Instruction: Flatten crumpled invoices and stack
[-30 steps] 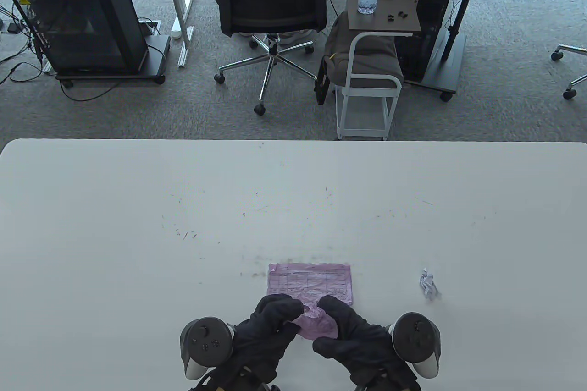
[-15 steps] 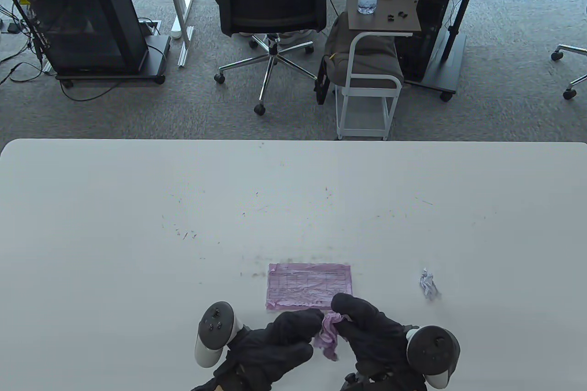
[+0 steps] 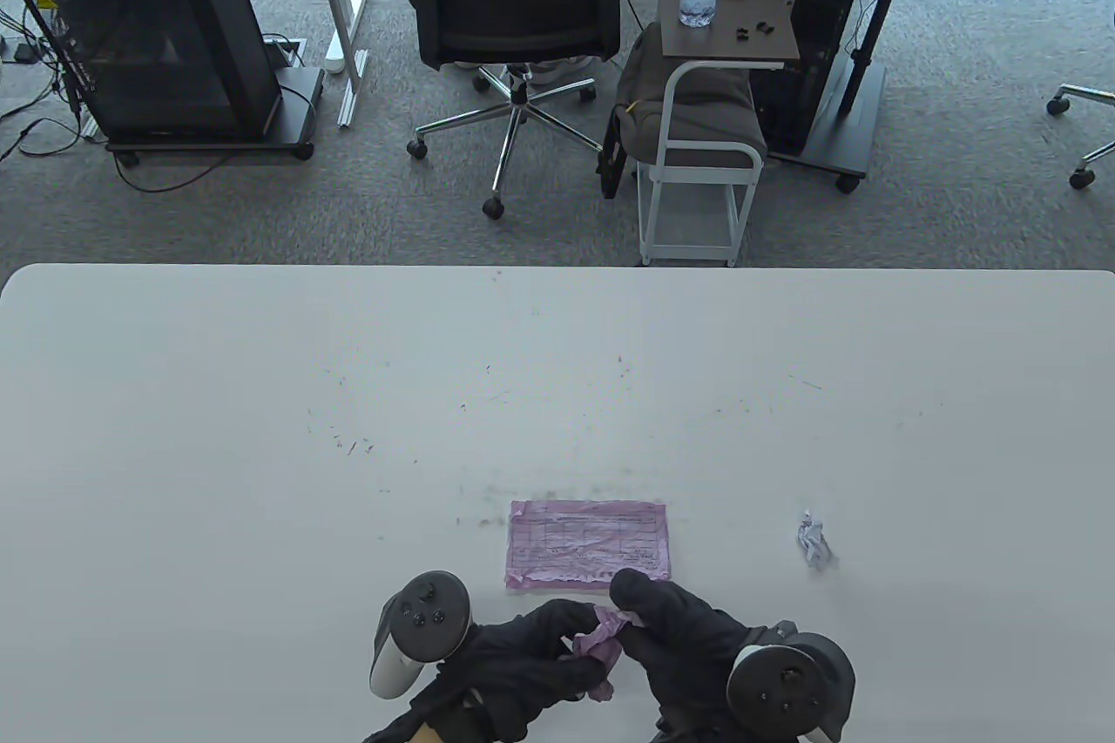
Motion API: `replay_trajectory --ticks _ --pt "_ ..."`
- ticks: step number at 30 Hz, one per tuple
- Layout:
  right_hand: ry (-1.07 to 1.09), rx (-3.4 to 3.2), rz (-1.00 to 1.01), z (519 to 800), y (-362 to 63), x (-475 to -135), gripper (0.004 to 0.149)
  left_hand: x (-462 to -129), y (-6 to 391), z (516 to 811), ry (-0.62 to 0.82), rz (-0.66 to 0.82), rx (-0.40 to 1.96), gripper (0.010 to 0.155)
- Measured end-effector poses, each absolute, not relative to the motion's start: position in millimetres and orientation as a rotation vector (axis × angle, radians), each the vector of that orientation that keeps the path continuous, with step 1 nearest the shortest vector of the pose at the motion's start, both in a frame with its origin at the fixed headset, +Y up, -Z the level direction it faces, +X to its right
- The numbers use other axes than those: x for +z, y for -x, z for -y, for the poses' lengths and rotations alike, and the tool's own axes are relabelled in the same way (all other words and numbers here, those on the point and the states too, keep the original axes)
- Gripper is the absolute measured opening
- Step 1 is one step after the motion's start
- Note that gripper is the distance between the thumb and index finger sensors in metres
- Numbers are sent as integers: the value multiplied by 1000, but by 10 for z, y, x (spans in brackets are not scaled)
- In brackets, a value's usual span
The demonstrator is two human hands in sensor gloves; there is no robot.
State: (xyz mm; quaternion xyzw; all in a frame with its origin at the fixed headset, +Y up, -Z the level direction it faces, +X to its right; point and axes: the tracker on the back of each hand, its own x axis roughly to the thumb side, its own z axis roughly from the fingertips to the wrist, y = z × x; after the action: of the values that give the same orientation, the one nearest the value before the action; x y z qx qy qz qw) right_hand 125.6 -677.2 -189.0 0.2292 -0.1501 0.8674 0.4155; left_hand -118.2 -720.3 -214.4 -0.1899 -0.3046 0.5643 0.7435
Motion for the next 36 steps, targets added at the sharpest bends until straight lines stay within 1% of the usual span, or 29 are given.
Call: replay_trajectory --ticks 2,9,14,15,16,18,19,22,24,27,28,30,31,33,34,35,36 --pt "-540 2174 355 6786 -1299 -1915 47 -2159 1222 7216 422 644 1277 45" --pt "-476 2165 243 6851 -1382 -1980 50 -2218 1357 7243 348 528 1328 45" --pt "-454 2148 113 6908 -1408 -2031 51 -2220 1383 7205 281 514 1151 44" --pt "-470 2161 75 6917 -1415 -2035 54 -2213 1379 7192 265 518 1106 44" --pt "-503 2181 46 6921 -1427 -2034 64 -2203 1367 7169 238 528 1023 44" --pt "-558 2215 40 6894 -1449 -2023 83 -2186 1332 7145 228 557 904 44" --pt "-587 2230 66 6858 -1459 -2003 87 -2172 1297 7137 236 572 849 45" --pt "-665 2238 140 6780 -1398 -1945 89 -2129 1165 7134 286 619 773 45" --pt "-735 2276 59 6798 -1284 -1919 91 -2108 1107 7134 289 620 734 45" --pt "-849 2391 -140 6892 -1013 -1897 95 -2091 1060 7143 302 630 722 45" --pt "-839 2463 -178 6913 -923 -1893 91 -2090 1065 7150 321 625 759 45" --pt "-822 2554 -106 6935 -840 -1900 75 -2099 1099 7181 362 620 854 45" --pt "-819 2563 -93 6937 -833 -1906 71 -2105 1107 7194 372 620 878 46" --pt "-735 2504 -38 6941 -869 -1932 61 -2140 1156 7281 444 631 1026 50" --pt "-687 2459 -7 6940 -906 -1941 59 -2153 1166 7316 482 640 1108 60" --pt "-654 2434 16 6938 -939 -1946 56 -2159 1164 7333 511 650 1159 74" --pt "-626 2411 42 6934 -984 -1952 53 -2162 1152 7341 539 654 1211 85"
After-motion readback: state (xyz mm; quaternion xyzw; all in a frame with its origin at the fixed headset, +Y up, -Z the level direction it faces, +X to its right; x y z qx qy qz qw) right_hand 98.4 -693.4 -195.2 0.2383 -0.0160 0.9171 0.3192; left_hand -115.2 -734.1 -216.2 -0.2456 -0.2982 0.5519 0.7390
